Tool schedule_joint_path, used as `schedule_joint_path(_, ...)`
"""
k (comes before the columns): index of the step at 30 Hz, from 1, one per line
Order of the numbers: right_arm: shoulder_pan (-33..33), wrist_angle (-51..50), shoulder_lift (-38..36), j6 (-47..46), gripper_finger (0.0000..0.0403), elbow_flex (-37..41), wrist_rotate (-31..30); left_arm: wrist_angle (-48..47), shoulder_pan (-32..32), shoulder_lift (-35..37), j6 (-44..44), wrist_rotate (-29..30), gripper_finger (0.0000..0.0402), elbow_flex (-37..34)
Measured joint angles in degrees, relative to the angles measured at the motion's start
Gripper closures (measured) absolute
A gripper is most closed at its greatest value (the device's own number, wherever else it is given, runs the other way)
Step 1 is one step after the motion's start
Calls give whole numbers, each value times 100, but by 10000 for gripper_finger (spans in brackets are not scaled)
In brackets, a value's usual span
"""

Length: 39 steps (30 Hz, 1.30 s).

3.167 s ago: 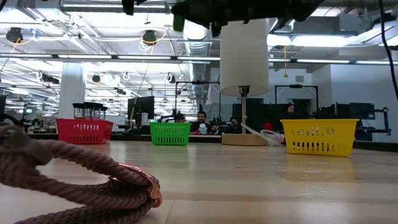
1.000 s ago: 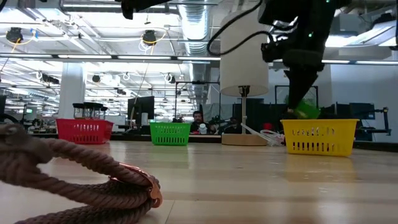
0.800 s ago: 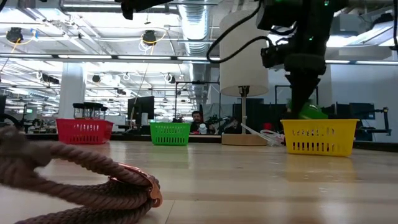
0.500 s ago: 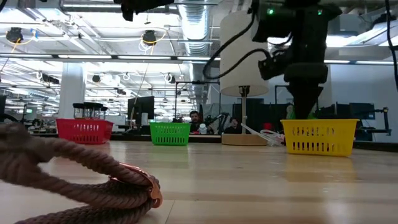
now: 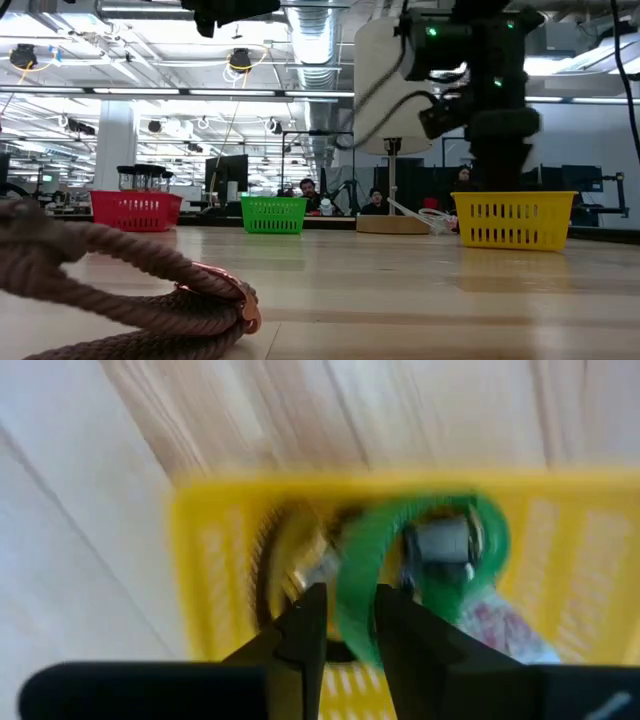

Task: Pick & Place Office items
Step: Put the green wrist watch into the yellow bin, then put the light brown wrist watch into the yellow bin

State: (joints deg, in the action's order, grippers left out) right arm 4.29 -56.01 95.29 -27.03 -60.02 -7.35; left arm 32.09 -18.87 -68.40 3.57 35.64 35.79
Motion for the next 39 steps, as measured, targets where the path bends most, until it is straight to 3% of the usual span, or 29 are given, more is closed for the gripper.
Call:
schedule_joint_path(14, 85, -507, -63, 0, 321, -910, 0, -20, -16, 0, 0, 4, 225, -2)
schedule_joint_path(23, 542, -633, -63, 102, 321, -1295, -5, -20, -269, 0, 0, 2, 225, -2)
schedule_joint_path(34, 1370, 650, -63, 381, 321, -1302, -1, -21, -754, 0, -260, -6, 225, -2)
schedule_joint_path(39, 1681, 1651, -31, 1028, 321, -1300, 1, -36, -1020, 0, -672, -568, 225, -2)
